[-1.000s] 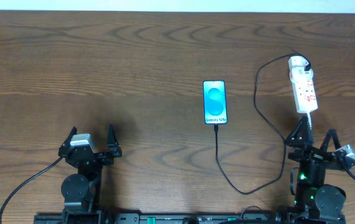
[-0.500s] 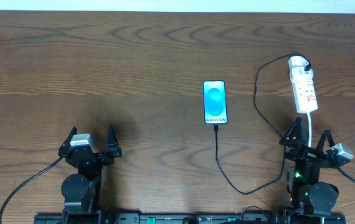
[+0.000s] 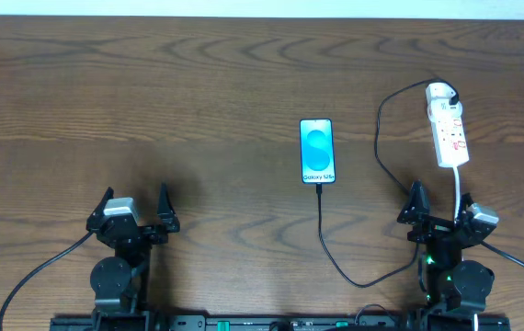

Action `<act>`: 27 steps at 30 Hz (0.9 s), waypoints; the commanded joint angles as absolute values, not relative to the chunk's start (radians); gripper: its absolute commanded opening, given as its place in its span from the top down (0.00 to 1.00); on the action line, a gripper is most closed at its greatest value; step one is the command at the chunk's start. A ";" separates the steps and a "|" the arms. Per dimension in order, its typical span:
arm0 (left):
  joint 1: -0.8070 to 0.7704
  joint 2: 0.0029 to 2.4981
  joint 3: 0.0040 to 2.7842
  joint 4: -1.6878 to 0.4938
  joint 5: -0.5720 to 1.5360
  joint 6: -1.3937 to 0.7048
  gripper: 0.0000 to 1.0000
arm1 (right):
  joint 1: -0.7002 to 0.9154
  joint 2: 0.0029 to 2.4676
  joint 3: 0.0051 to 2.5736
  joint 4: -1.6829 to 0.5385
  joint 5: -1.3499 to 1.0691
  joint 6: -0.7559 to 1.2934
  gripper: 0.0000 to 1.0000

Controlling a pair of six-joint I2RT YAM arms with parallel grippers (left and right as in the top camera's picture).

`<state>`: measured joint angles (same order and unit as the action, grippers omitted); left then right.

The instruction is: Plug charger to phone and switch on socket

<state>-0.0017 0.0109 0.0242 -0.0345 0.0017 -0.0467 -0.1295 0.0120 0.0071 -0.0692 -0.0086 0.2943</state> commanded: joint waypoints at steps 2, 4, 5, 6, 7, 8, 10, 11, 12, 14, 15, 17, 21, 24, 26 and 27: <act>-0.002 0.004 0.004 -0.070 -0.010 -0.030 0.00 | -0.137 0.006 0.005 -0.072 -0.021 0.268 0.01; -0.002 0.004 0.004 -0.070 -0.010 -0.030 0.00 | -0.137 0.006 0.005 -0.072 -0.021 0.268 0.01; -0.002 0.004 0.004 -0.070 -0.010 -0.030 0.00 | -0.137 0.005 0.005 -0.072 -0.021 0.268 0.01; -0.002 0.004 0.004 -0.070 -0.010 -0.030 0.00 | -0.137 0.006 0.005 -0.072 -0.021 0.268 0.01; -0.002 0.004 0.004 -0.070 -0.010 -0.030 0.00 | -0.137 0.006 0.005 -0.072 -0.020 0.268 0.01; -0.002 0.004 0.004 -0.070 -0.010 -0.030 0.00 | -0.137 0.006 0.005 -0.072 -0.021 0.268 0.01; -0.002 0.004 0.004 -0.070 -0.010 -0.030 0.00 | -0.137 0.005 0.005 -0.072 -0.020 0.265 0.01; -0.002 0.004 0.004 -0.070 -0.010 -0.030 0.00 | -0.137 0.006 0.005 -0.072 -0.022 0.251 0.01; -0.002 0.004 0.004 -0.070 -0.010 -0.030 0.00 | -0.137 0.006 0.005 -0.073 -0.035 0.221 0.01; -0.002 0.004 0.004 -0.070 -0.010 -0.030 0.00 | -0.136 0.006 0.005 -0.072 -0.061 0.127 0.01; -0.002 0.004 0.004 -0.070 -0.010 -0.030 0.00 | -0.136 0.006 0.005 -0.071 -0.065 0.090 0.01; -0.002 0.004 0.004 -0.070 -0.010 -0.030 0.00 | -0.136 0.006 0.005 -0.072 -0.066 0.022 0.01; -0.002 0.004 0.004 -0.070 -0.010 -0.030 0.00 | -0.136 0.006 0.005 -0.072 -0.070 0.002 0.01; -0.002 0.004 0.004 -0.070 -0.010 -0.030 0.00 | -0.136 0.006 0.005 -0.072 -0.070 0.002 0.01; -0.002 0.004 0.004 -0.070 -0.010 -0.030 0.00 | -0.136 0.006 0.005 -0.072 -0.070 0.002 0.01; -0.002 0.004 0.004 -0.070 -0.010 -0.030 0.00 | -0.136 0.006 0.005 -0.072 -0.068 0.002 0.01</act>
